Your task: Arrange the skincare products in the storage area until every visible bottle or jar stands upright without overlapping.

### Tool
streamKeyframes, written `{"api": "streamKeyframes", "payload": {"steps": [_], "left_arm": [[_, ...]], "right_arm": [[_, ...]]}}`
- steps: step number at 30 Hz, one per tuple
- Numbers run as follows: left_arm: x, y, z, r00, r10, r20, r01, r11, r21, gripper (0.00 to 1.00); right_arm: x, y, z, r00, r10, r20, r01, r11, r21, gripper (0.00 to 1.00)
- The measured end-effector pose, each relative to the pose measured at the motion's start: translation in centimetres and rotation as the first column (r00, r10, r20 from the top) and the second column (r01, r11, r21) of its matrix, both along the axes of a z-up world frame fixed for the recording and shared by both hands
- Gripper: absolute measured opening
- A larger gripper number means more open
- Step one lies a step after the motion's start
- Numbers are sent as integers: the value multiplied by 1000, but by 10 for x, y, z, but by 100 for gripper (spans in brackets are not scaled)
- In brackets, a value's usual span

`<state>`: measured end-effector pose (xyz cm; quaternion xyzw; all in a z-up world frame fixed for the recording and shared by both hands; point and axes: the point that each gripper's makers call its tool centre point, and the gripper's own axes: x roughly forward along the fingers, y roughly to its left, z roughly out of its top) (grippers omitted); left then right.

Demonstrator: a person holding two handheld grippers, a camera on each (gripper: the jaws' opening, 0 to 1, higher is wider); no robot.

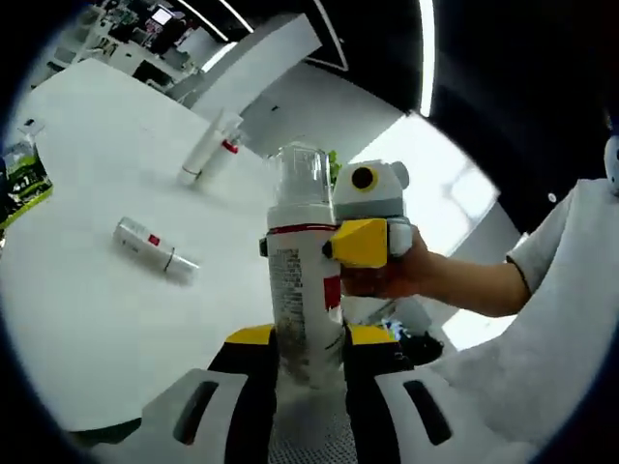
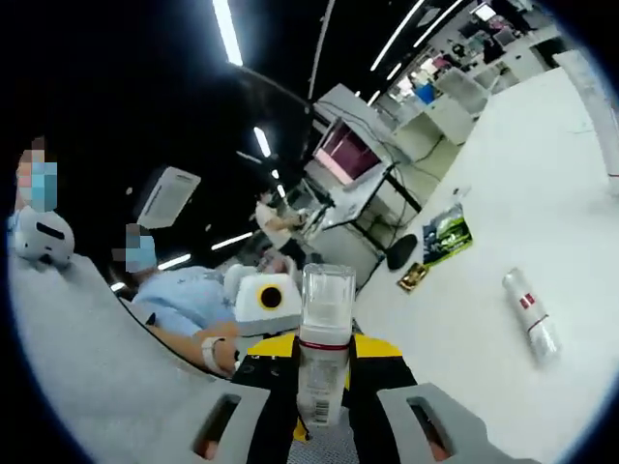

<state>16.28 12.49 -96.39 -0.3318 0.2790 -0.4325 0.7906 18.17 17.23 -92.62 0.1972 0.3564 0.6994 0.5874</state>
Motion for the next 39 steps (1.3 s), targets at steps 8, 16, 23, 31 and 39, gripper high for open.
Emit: {"api": "streamKeyframes", "payload": {"steps": [8,16,23,31,39], "left_arm": [[-1,2,9,999,9,44,-8,1000,-14,19],[13,16,-10,993,110,53,-116,984,135,18],[22,31,-22,980,195,44,-200,945,260,18],[25,49,-35,972,222,77,-234,883,407,18],[25,65,-44,965,231,123,-260,803,536,18]], "right_arm": [[1,3,7,999,0,-48,3,998,63,12],[15,15,-12,980,-198,-29,198,980,-18,14],[21,20,-22,939,-343,-25,338,935,-108,16],[12,34,-42,943,-323,86,334,908,-252,16],[11,44,-49,933,-332,136,359,878,-316,15]]}}
